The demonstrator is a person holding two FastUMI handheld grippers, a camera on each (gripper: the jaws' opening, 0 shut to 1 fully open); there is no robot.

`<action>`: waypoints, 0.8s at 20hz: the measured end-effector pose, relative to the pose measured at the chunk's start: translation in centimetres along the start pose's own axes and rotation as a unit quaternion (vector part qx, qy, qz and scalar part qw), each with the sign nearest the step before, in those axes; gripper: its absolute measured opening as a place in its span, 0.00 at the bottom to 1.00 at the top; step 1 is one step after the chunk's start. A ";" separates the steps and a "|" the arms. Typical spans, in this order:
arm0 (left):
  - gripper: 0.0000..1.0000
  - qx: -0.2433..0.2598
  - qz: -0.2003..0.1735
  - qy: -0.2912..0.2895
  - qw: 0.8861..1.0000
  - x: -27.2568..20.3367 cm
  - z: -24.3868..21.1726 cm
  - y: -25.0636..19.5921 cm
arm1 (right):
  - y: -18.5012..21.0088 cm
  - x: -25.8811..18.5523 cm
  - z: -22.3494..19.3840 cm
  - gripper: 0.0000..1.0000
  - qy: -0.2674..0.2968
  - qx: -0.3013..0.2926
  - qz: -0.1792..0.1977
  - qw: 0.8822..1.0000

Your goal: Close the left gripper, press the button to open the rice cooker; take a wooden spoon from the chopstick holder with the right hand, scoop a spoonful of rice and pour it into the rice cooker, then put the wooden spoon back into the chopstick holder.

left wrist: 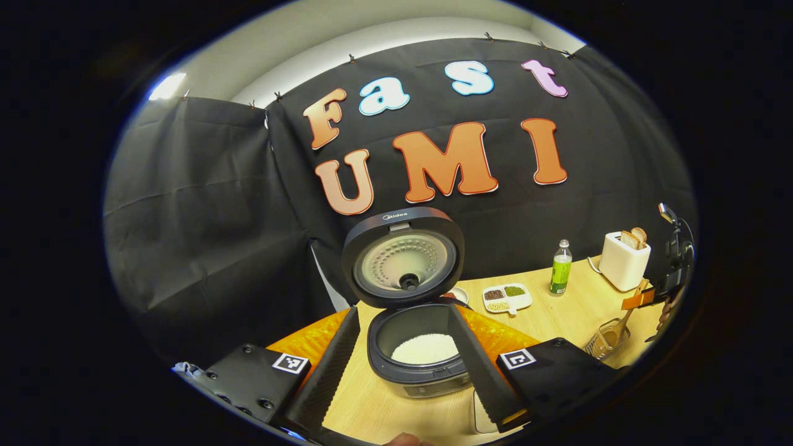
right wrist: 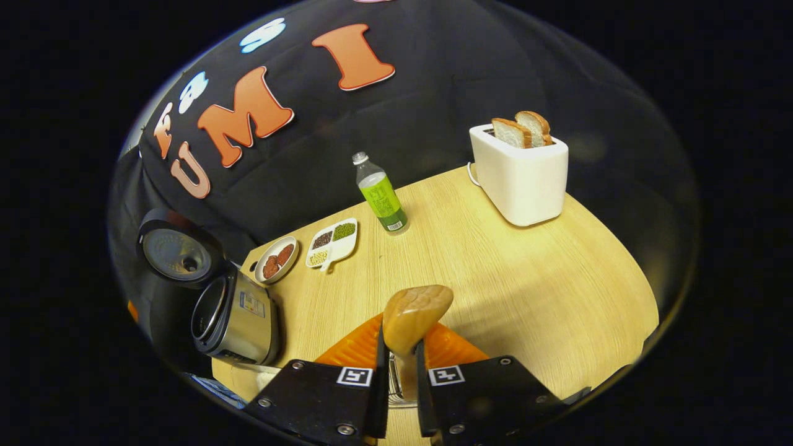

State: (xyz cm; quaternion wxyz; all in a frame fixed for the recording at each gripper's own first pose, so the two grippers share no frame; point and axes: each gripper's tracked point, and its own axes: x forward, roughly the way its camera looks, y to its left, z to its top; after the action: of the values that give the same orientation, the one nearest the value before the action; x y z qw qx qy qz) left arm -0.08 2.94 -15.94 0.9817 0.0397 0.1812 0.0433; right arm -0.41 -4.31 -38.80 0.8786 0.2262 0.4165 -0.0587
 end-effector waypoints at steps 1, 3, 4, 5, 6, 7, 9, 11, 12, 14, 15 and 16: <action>0.96 0.002 -0.001 -0.002 1.000 0.2 0.3 0.0 | -0.2 -0.1 -0.2 0.20 0.010 0.005 -0.001 1.000; 0.96 0.001 -0.004 -0.009 1.000 0.9 1.2 0.0 | -0.5 -0.3 -0.4 0.21 0.028 0.022 0.000 0.999; 0.96 0.000 -0.003 -0.017 1.000 1.4 2.1 0.2 | -0.7 -0.4 -0.3 0.22 0.029 0.029 -0.001 0.999; 0.96 0.001 0.001 -0.023 1.000 2.2 3.2 0.8 | -1.1 -0.6 -0.2 0.27 0.030 0.034 -0.005 0.999; 0.96 -0.004 0.004 -0.033 0.999 2.9 4.6 1.3 | -1.4 -0.9 0.0 0.30 0.030 0.036 -0.009 0.999; 0.96 -0.015 0.009 -0.044 0.999 3.8 6.2 2.0 | -1.6 -1.3 0.4 0.38 0.025 0.036 -0.013 0.999; 0.96 -0.039 0.013 -0.047 0.998 5.9 8.4 3.3 | -2.3 -2.3 1.9 0.49 0.003 0.025 -0.024 0.999; 0.96 -0.070 0.004 -0.036 0.997 8.7 10.0 3.8 | -3.0 -3.7 3.7 0.63 -0.027 0.005 -0.043 0.999; 1.00 -0.085 -0.005 -0.030 0.996 10.4 10.8 3.8 | -2.8 -4.3 5.7 0.67 -0.041 -0.006 -0.050 0.998; 0.96 -0.107 -0.022 0.000 0.994 13.5 11.0 3.6 | -2.8 -6.1 7.6 0.76 -0.069 -0.028 -0.059 0.995; 0.96 -0.118 -0.028 0.018 0.993 15.0 11.0 3.5 | -2.6 -7.0 8.4 0.80 -0.082 -0.039 -0.062 0.994; 0.88 -0.128 -0.037 0.035 0.990 16.2 10.9 3.2 | -2.4 -7.8 9.1 0.81 -0.096 -0.051 -0.066 0.992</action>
State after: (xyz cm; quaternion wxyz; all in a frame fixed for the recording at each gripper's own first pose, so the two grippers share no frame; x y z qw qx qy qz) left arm 18.71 7.02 -11.20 0.9726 -0.0948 0.2098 0.0314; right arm 0.31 -11.18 -28.68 0.9191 0.1465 0.3467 -0.1168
